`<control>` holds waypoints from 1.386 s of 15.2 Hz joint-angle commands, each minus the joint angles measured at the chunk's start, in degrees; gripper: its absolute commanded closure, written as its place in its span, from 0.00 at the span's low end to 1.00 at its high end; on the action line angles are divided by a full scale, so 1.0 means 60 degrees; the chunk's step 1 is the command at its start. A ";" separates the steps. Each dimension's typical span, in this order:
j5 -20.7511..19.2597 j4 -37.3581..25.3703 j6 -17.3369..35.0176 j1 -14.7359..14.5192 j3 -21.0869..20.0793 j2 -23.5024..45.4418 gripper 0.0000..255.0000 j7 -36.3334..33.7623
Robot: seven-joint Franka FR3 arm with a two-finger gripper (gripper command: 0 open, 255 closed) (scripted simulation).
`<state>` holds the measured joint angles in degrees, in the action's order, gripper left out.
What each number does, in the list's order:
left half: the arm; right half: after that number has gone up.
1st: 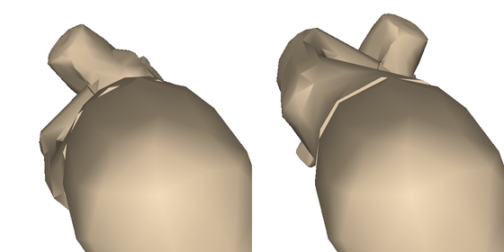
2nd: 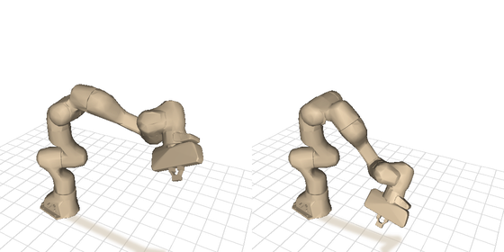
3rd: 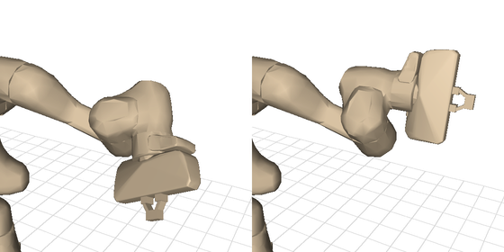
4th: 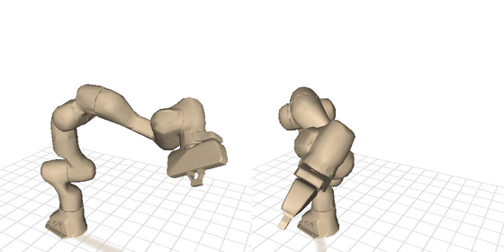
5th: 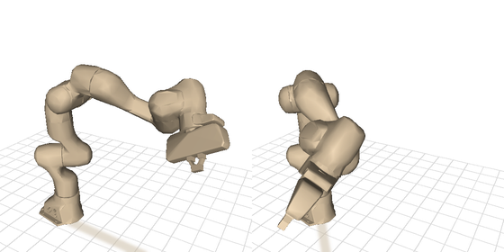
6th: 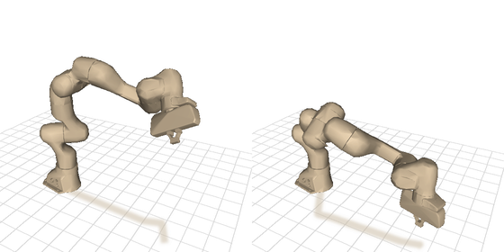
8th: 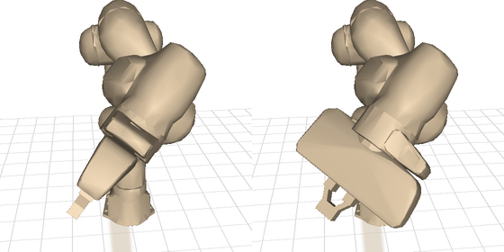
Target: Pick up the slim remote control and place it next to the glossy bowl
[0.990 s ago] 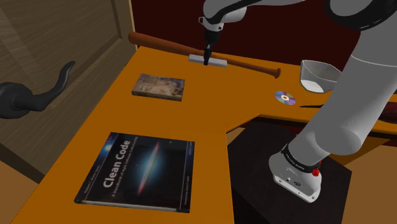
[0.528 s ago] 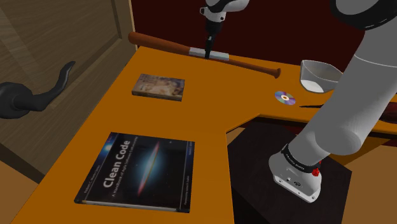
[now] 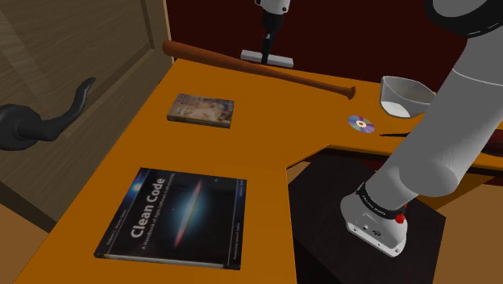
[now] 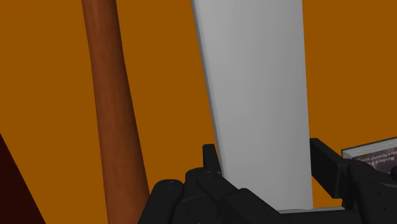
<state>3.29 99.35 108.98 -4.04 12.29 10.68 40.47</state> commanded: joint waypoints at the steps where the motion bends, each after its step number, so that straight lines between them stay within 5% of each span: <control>1: -0.0014 -0.0210 -0.0254 0.0006 0.0008 -0.0044 1.00 -0.0004; 8: -0.0040 -0.0949 -0.1064 0.0014 0.0018 -0.0118 1.00 -0.0032; 21: -0.0354 0.0816 -0.0708 0.1362 0.1203 -0.1520 1.00 0.2465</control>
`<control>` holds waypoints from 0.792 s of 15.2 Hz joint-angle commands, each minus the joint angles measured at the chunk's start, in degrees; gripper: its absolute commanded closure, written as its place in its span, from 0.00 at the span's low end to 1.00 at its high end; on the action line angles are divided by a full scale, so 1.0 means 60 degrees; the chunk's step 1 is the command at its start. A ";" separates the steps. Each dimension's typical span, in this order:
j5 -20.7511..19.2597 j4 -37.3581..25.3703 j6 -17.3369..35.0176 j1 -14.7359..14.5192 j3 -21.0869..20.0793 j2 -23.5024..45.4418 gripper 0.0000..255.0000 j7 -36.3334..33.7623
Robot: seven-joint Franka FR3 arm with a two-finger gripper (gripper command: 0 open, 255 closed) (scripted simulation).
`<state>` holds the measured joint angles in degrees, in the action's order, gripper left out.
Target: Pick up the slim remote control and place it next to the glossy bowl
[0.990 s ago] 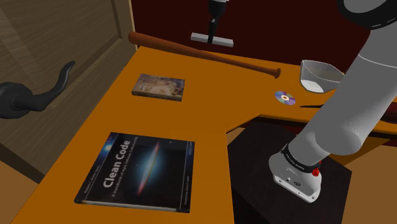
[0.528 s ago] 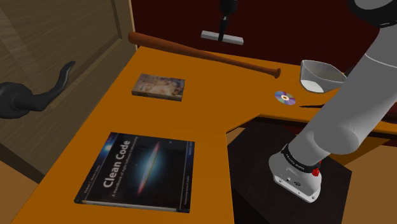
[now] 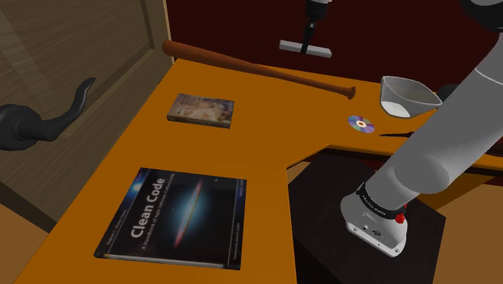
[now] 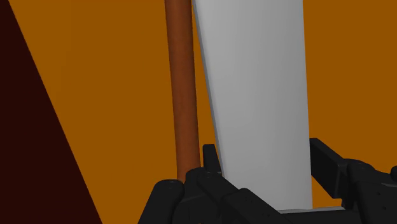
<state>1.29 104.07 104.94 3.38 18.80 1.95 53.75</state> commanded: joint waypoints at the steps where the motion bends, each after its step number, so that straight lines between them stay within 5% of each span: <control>1: -0.0039 0.0082 -0.0029 0.0235 0.0222 -0.0111 1.00 0.0461; 12: 0.0009 -0.0078 -0.0088 0.1509 0.1428 0.0036 1.00 0.2951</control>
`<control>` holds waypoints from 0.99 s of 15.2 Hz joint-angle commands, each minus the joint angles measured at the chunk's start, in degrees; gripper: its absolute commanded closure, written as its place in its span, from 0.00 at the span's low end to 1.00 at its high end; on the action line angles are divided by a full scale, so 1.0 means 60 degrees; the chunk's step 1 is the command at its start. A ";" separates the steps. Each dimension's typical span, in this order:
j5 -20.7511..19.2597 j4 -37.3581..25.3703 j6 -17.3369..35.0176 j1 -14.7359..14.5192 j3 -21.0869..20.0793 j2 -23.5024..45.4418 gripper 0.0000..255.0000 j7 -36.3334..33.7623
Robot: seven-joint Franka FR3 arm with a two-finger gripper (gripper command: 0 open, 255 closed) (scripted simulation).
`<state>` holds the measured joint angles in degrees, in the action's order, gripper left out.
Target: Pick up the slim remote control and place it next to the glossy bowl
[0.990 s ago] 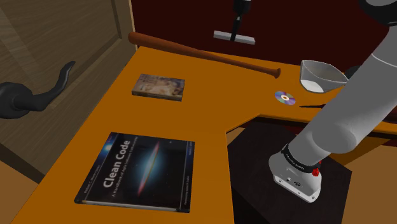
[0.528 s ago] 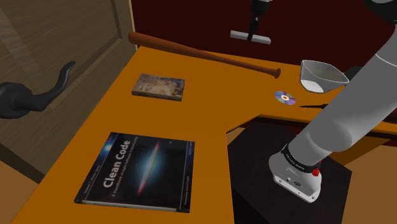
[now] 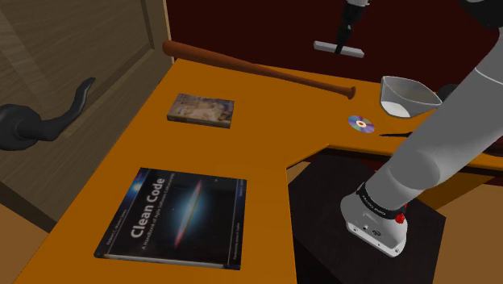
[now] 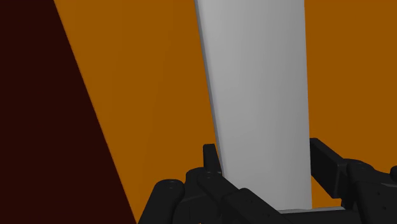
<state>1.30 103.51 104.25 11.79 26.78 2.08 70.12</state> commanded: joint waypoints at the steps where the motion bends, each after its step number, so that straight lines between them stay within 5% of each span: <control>1: 0.0043 -0.0068 0.0008 0.0232 0.0210 0.0090 1.00 0.0467; 13: 0.1015 -0.1947 -0.0497 0.2036 0.1311 0.1807 1.00 0.3461; 15: 0.1026 -0.1702 -0.0244 0.2027 0.1296 0.1817 1.00 0.3471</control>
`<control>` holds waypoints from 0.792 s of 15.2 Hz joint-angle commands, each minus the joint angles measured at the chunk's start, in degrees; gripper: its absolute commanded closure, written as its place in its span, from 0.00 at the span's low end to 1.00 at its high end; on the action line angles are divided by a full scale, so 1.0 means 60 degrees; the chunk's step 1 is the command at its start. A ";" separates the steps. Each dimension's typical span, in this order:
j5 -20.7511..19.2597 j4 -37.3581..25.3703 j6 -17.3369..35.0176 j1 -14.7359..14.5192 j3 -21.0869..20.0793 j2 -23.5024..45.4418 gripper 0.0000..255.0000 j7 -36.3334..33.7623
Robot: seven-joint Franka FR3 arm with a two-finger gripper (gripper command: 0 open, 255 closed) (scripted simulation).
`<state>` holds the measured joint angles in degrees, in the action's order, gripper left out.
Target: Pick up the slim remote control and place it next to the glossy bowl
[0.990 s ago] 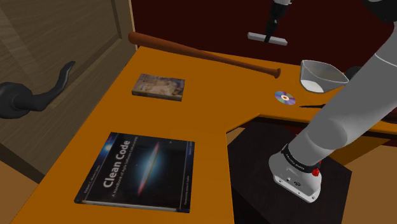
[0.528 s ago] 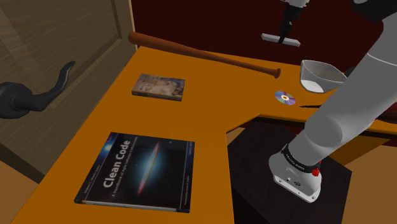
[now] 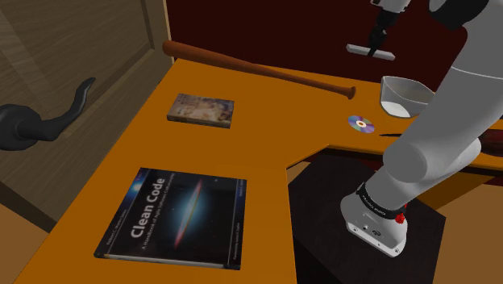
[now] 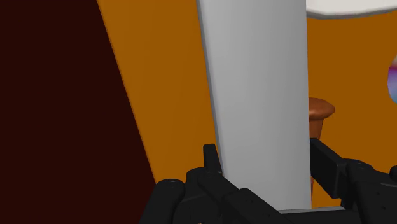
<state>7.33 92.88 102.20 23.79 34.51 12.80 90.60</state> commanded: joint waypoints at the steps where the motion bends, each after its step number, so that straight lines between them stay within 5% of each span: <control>1: 0.0030 0.0188 0.0224 0.0022 0.0002 0.0040 1.00 0.0064; 12: 0.0225 0.1307 0.1548 0.0018 -0.0069 0.0295 1.00 0.0201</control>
<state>8.51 100.10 110.63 23.93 34.18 14.35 91.78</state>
